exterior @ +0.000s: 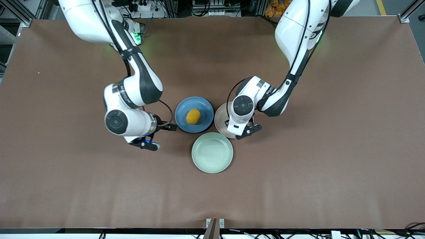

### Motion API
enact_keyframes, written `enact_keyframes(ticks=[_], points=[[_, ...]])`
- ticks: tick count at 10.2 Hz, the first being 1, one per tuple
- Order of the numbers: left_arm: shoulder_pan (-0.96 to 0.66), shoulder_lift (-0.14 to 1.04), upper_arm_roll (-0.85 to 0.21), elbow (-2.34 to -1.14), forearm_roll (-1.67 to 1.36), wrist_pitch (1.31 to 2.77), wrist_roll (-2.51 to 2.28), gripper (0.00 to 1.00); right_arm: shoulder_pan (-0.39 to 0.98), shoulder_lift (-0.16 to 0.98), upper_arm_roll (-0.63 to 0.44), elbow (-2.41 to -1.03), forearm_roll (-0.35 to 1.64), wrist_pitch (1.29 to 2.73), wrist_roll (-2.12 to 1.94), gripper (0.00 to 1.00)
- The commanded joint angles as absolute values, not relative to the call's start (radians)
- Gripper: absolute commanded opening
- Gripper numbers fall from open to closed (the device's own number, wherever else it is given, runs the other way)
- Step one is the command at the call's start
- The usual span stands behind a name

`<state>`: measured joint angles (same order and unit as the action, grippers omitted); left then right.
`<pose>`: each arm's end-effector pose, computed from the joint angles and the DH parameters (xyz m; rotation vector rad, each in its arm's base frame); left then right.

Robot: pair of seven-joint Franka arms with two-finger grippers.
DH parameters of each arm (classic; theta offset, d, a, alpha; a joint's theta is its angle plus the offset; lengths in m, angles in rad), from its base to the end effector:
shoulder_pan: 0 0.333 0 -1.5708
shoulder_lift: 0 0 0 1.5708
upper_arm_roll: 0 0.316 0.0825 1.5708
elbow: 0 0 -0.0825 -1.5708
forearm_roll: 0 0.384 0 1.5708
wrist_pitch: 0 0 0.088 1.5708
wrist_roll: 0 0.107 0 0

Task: Pick lemon and lettuce from blue and beige plates
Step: 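Lower the right gripper onto the lemon while the left gripper reaches the lettuce, then lift the lettuce with the left gripper while the right gripper grips the lemon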

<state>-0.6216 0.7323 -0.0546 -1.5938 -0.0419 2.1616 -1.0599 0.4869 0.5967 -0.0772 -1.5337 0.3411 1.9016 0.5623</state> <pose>0.5306 -0.4224 0.1904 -2.9851 -0.6376 0.2441 0.6096 0.2992 0.2934 -2.9427 0.4335 0.4817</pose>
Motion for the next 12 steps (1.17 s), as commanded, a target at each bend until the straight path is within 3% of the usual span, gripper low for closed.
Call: enact_keyframes(ticks=[1,2,3,5,10,11,12], points=[[-0.627,0.732,-0.046,-1.597,-0.058,2.174,-1.078,0.25,0.561,0.594,-0.086,-1.618,0.373,2.029,0.658,1.0],[-0.624,0.733,-0.046,-1.595,-0.058,2.174,-1.08,0.07,0.601,0.595,-0.086,-1.649,0.373,2.089,0.698,1.0],[-0.623,0.726,-0.046,-1.592,-0.06,2.172,-1.092,0.0,0.633,0.604,-0.086,-1.675,0.373,2.139,0.73,1.0],[-0.62,0.694,-0.045,-1.585,-0.058,2.166,-1.117,0.0,0.666,0.63,-0.084,-1.683,0.373,2.154,0.768,1.0],[-0.53,0.468,-0.037,-1.582,-0.043,1.92,-0.983,0.0,0.698,0.664,-0.086,-1.684,0.373,2.16,0.772,1.0],[-0.482,0.428,-0.037,-1.583,-0.043,1.864,-0.886,0.0,0.698,0.666,-0.086,-1.684,0.373,2.161,0.77,0.84],[-0.432,0.405,-0.037,-1.583,-0.043,1.805,-0.783,0.0,0.699,0.666,-0.086,-1.684,0.373,2.172,0.77,0.21]])
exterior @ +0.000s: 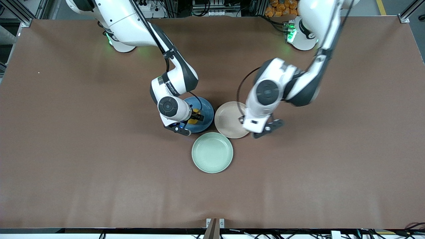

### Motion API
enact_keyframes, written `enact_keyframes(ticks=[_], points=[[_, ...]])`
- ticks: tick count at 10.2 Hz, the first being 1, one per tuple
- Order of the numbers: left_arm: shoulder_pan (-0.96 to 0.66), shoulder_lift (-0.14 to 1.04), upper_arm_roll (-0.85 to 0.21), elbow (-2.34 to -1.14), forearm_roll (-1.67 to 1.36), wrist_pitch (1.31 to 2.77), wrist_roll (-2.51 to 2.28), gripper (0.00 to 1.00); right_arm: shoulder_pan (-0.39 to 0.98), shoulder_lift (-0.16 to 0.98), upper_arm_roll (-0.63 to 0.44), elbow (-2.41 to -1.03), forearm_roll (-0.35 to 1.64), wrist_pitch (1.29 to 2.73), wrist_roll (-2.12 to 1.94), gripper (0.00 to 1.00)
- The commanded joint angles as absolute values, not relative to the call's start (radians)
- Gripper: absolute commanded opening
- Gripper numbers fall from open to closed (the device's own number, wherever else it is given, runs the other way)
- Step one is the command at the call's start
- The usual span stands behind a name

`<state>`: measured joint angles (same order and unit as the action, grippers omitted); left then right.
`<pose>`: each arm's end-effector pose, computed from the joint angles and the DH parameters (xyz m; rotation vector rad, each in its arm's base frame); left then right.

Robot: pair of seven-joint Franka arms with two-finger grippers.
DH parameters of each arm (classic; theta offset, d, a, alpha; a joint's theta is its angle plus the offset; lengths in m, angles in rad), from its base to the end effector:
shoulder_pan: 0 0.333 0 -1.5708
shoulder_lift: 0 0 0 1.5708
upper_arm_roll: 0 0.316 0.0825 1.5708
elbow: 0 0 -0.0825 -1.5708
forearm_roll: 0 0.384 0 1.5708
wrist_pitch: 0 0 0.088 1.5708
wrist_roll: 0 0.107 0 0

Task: Pick lemon and lettuce from blue and beige plates
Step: 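Lift the lettuce with the left gripper while the right gripper grips the lemon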

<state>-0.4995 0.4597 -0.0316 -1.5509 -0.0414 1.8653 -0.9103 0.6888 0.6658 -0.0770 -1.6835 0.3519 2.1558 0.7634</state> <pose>0.5760 -0.3389 0.3724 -3.0174 -0.6059 0.2219 0.5288 0.3936 0.1999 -3.0045 0.5513 0.4404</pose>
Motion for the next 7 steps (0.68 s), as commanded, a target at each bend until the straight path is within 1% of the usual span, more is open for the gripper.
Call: enact_keyframes(ticks=[1,4,5,7], points=[[-0.369,0.391,-0.037,-1.585,-0.04,1.771,-0.681,0.0,0.699,0.666,-0.086,-1.684,0.373,2.192,0.772,0.0],[-0.237,0.397,-0.04,-1.598,-0.029,1.747,-0.487,0.0,0.683,0.654,-0.086,-1.683,0.373,2.18,0.775,0.0],[-0.198,0.419,-0.04,-1.603,-0.029,1.75,-0.447,0.0,0.677,0.637,-0.092,-1.68,0.373,2.152,0.773,0.0],[-0.149,0.475,-0.04,-1.608,-0.029,1.787,-0.402,0.0,0.634,0.583,-0.118,-1.64,0.364,2.05,0.761,0.0]])
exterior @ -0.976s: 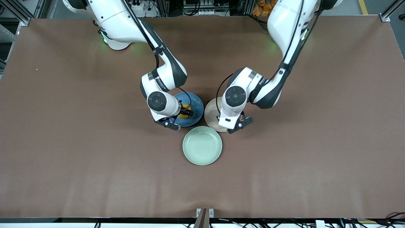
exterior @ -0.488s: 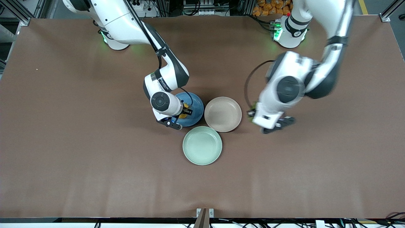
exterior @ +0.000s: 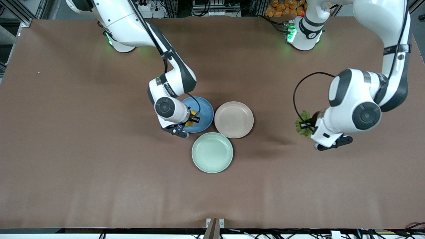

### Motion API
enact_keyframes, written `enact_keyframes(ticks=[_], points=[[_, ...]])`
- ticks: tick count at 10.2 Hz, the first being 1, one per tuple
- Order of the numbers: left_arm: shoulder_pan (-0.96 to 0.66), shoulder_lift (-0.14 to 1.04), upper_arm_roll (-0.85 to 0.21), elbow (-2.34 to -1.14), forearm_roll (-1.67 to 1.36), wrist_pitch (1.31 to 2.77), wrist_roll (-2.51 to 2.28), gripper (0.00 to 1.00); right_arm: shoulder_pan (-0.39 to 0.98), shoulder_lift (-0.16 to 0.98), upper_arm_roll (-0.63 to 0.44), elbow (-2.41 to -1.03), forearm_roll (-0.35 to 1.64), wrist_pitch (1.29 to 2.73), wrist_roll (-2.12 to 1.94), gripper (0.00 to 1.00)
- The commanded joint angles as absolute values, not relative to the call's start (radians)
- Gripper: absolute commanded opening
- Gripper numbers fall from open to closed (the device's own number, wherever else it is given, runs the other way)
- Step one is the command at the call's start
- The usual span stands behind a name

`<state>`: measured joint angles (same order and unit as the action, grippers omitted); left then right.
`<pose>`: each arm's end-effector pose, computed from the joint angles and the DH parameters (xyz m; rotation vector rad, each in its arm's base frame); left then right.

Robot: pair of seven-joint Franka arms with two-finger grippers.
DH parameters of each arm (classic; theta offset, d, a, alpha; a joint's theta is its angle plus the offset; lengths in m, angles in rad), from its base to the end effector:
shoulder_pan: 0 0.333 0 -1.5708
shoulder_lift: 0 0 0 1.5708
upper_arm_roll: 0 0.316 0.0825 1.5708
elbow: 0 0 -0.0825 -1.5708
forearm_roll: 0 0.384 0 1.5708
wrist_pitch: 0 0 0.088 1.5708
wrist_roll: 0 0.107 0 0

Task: Pick lemon and lettuce from blue and beige plates
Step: 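Carry the lemon and lettuce away from the plates with both grippers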

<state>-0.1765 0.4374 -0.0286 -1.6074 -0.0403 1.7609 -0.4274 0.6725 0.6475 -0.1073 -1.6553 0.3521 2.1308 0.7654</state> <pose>0.6287 -0.1324 0.3553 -3.0486 -0.3622 0.4412 0.5515 0.3764 0.2226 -2.9867 0.6004 0.3995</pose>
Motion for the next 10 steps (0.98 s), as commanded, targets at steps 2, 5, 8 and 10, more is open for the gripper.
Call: enact_keyframes(ticks=[2,5,8,10], points=[[-0.147,0.52,-0.038,-1.608,0.004,1.83,-0.39,0.72,0.54,0.562,-0.15,-1.57,0.357,1.909,0.67,0.0],[-0.144,0.503,-0.037,-1.588,0.031,1.827,-0.387,1.0,0.451,0.545,-0.187,-1.54,0.249,1.833,0.459,0.0],[-0.14,0.375,-0.032,-1.574,0.037,1.806,-0.388,1.0,0.365,0.546,-0.204,-1.54,0.16,1.83,0.287,0.0],[-0.141,0.287,-0.032,-1.559,0.038,1.778,-0.382,1.0,0.293,0.558,-0.203,-1.539,0.135,1.845,0.154,0.0]])
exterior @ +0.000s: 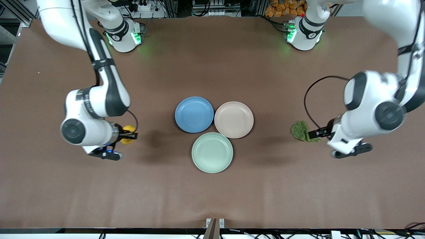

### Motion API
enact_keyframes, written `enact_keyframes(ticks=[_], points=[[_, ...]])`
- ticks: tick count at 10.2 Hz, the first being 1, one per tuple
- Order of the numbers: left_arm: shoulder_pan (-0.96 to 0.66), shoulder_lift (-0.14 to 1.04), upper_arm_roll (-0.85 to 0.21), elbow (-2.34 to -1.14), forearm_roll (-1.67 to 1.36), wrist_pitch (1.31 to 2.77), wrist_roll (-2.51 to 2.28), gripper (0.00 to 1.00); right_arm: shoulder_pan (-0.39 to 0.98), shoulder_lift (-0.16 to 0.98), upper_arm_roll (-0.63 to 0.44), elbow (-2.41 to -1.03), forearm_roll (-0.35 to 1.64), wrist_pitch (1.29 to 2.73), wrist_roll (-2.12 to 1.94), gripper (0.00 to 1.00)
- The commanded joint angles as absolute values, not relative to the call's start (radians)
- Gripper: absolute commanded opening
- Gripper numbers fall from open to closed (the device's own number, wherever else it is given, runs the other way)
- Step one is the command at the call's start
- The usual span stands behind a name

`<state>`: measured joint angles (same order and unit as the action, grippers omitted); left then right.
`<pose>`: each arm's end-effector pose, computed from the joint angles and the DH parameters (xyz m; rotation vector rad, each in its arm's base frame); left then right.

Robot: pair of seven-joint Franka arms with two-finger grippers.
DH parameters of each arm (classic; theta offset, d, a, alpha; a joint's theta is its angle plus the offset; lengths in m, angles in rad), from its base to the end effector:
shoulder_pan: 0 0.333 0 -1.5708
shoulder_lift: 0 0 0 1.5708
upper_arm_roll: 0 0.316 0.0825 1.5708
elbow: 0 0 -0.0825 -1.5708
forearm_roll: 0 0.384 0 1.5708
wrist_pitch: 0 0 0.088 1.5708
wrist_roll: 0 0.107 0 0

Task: Pick lemon and lettuce from blue and beige plates
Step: 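Carry the lemon and lettuce away from the plates with both grippers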

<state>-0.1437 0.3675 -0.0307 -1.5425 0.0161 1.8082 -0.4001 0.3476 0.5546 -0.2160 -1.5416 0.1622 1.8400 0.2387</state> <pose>0.6474 -0.1102 0.4330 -3.0859 -0.3449 0.1495 0.6581 0.1197 0.3177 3.0984 -0.2355 -0.3805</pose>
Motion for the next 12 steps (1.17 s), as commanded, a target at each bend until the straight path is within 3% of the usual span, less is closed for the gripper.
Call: enact_keyframes(ticks=[1,5,9,10,11,12], points=[[-0.141,0.231,-0.034,-1.554,0.038,1.77,-0.382,1.0,0.257,0.566,-0.202,-1.54,0.132,1.877,0.09,0.0],[-0.141,0.069,-0.035,-1.546,0.037,1.727,-0.351,1.0,0.16,0.62,-0.202,-1.542,0.106,1.988,-0.134,0.0],[-0.141,0.006,-0.032,-1.545,0.029,1.669,-0.344,1.0,0.101,0.667,-0.202,-1.549,0.107,2.08,-0.275,0.0],[-0.135,0.006,-0.031,-1.542,0.026,1.669,-0.344,1.0,0.103,0.669,-0.202,-1.558,0.109,2.079,-0.275,0.17],[-0.085,0.008,-0.056,-1.528,0.023,1.669,-0.344,1.0,0.101,0.667,-0.202,-1.565,0.109,2.08,-0.275,0.85],[-0.072,0.011,-0.069,-1.519,0.025,1.669,-0.344,1.0,0.1,0.667,-0.202,-1.566,0.11,2.079,-0.275,1.0]])
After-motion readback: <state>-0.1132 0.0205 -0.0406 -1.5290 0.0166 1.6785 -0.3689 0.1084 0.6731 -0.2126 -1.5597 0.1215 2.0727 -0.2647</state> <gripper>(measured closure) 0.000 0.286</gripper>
